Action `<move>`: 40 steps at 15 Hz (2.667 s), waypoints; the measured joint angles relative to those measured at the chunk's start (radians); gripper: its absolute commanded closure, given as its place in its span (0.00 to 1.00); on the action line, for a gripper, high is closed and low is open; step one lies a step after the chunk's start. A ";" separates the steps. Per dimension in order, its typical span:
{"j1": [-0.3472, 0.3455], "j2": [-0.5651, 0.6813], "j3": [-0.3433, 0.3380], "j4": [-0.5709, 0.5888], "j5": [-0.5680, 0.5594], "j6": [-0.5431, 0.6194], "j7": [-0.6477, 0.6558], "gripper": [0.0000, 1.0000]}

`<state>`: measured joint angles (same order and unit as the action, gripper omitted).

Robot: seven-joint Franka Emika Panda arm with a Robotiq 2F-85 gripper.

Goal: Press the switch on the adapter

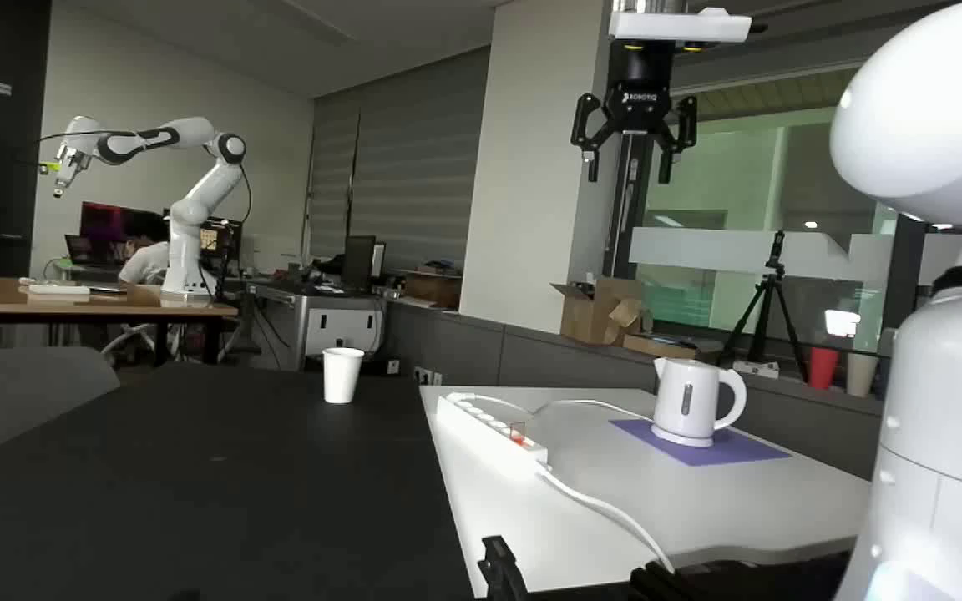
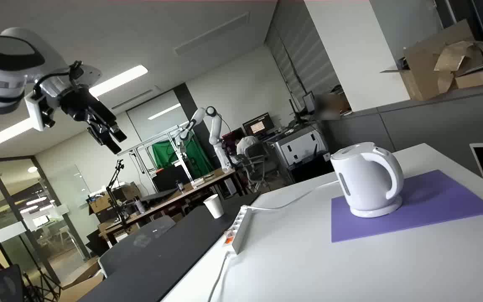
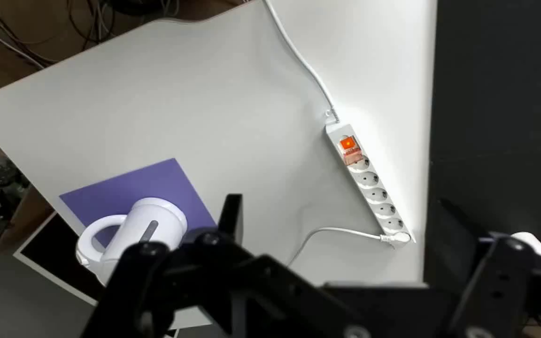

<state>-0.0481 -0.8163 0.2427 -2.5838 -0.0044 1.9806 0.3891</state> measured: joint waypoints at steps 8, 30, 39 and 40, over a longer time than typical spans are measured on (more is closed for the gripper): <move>0.000 0.000 0.000 0.000 0.000 0.000 0.000 0.00; 0.000 0.000 0.000 0.000 0.000 0.000 0.000 0.00; -0.029 0.070 -0.004 -0.023 -0.037 0.223 0.000 0.00; -0.043 0.108 -0.006 -0.029 -0.039 0.288 0.000 0.00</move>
<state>-0.0912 -0.7080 0.2368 -2.6126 -0.0438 2.2689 0.3890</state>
